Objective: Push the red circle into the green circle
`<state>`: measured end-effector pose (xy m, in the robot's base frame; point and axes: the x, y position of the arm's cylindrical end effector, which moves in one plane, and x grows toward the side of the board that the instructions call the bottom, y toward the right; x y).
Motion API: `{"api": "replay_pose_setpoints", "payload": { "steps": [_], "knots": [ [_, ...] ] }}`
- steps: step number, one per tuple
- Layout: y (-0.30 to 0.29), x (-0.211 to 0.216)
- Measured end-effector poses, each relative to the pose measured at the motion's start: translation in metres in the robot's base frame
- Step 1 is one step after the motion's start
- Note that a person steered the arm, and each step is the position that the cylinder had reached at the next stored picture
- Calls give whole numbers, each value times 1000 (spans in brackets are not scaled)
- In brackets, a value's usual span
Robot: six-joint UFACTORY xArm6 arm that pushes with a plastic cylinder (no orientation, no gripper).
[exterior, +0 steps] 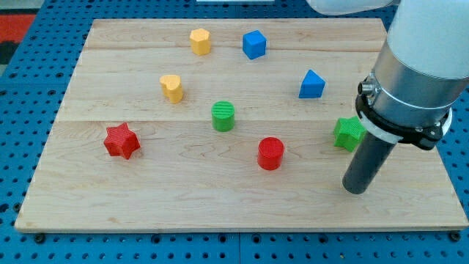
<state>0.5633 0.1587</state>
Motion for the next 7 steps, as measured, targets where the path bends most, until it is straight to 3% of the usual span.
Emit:
{"api": "replay_pose_setpoints", "payload": {
  "steps": [4, 5, 6, 7],
  "knots": [
    [10, 7],
    [2, 11],
    [-50, 6],
    [-56, -23]
  ]
}}
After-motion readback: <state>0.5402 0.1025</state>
